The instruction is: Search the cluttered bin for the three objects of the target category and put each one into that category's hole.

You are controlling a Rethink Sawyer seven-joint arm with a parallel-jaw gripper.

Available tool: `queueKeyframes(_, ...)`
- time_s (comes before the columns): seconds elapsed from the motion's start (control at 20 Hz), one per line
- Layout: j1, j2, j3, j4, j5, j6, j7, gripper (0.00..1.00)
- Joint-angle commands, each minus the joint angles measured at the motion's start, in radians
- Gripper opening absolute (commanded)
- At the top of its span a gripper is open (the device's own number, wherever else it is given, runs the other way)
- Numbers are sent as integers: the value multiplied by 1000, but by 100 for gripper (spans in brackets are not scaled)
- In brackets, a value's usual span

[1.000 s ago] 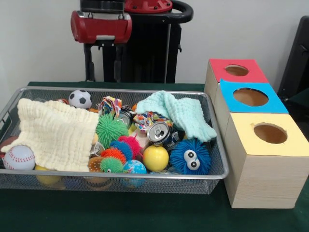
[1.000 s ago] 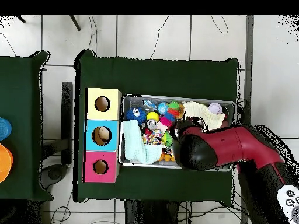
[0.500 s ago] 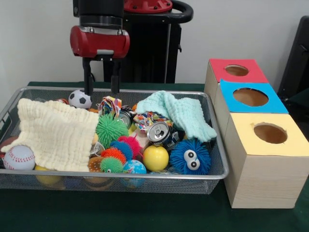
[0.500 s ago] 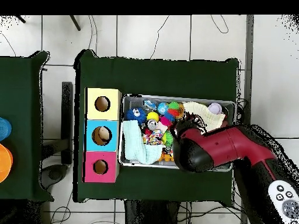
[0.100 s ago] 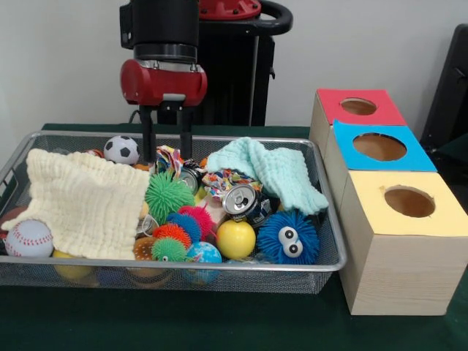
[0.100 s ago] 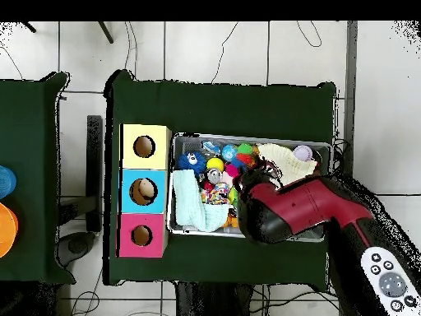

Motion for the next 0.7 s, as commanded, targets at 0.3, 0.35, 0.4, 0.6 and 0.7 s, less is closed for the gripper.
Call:
queueKeyframes(0.3, 105, 27, -171, -129, -168, -21, 64, 100)
queueKeyframes(0.35, 117, 23, -187, -135, -174, -5, 67, 100)
queueKeyframes(0.4, 124, 21, -198, -139, -178, -5, 71, 100)
queueKeyframes(0.6, 177, 28, -281, -162, -238, -39, 143, 100)
queueKeyframes(0.7, 191, 27, -309, -159, -239, -40, 154, 100)
